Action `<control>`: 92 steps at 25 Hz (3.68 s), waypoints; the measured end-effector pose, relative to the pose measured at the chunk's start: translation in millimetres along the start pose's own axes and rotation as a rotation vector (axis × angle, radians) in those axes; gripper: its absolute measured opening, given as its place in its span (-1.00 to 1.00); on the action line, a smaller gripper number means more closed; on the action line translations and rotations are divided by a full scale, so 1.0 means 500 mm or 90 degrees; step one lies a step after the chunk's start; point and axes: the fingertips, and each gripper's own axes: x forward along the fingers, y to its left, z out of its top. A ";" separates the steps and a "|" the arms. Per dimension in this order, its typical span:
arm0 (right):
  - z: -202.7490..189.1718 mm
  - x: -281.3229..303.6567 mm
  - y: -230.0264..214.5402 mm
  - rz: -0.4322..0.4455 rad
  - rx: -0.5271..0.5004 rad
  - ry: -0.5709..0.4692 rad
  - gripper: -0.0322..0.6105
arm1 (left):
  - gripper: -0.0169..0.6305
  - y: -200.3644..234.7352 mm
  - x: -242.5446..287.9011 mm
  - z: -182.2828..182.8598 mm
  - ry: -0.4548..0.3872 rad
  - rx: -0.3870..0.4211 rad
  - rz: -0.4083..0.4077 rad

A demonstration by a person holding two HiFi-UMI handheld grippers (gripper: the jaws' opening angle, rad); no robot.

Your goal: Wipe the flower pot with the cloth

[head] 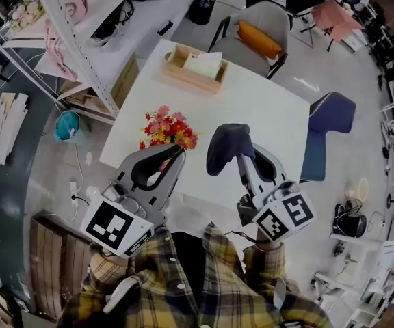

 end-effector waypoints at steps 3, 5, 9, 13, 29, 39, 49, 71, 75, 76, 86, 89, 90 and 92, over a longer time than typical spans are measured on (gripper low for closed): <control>0.004 0.015 -0.029 0.000 0.003 0.002 -0.87 | -0.84 0.011 0.025 -0.008 0.007 -0.004 0.004; 0.002 0.020 -0.039 -0.002 0.009 0.003 -0.87 | -0.84 0.018 0.033 -0.010 0.011 -0.007 0.007; 0.000 0.029 -0.046 -0.006 0.014 0.003 -0.87 | -0.84 0.035 0.042 -0.003 0.009 -0.001 0.007; 0.003 0.031 -0.046 -0.015 0.021 -0.002 -0.87 | -0.84 0.043 0.045 0.007 0.007 0.007 -0.002; -0.093 0.082 -0.052 -0.035 0.059 0.075 -0.87 | -0.83 0.203 -0.029 -0.073 0.056 -0.007 0.098; -0.229 0.127 -0.059 -0.033 0.095 0.155 -0.87 | -0.65 0.280 -0.076 -0.229 0.116 -0.045 0.143; -0.343 0.173 -0.069 -0.023 0.136 0.203 -0.87 | -0.23 0.263 -0.089 -0.409 0.215 -0.068 0.072; -0.473 0.249 -0.080 0.001 0.188 0.235 -0.87 | 0.14 0.239 0.056 -0.540 0.199 -0.032 -0.026; -0.492 0.259 -0.057 0.027 0.194 0.253 -0.87 | 0.14 0.241 0.061 -0.539 0.194 -0.012 -0.022; -0.497 0.262 -0.051 0.035 0.196 0.258 -0.87 | 0.14 0.240 0.063 -0.539 0.194 -0.010 -0.023; -0.506 0.275 -0.046 0.067 0.211 0.285 -0.87 | 0.13 0.245 0.076 -0.538 0.200 0.014 -0.057; -0.504 0.282 -0.056 0.067 0.212 0.291 -0.87 | 0.14 0.248 0.084 -0.536 0.209 0.024 -0.075; -0.504 0.284 -0.061 0.066 0.213 0.292 -0.87 | 0.13 0.249 0.087 -0.534 0.212 0.029 -0.082; -0.501 0.290 -0.073 0.065 0.215 0.295 -0.87 | 0.14 0.250 0.097 -0.531 0.218 0.036 -0.096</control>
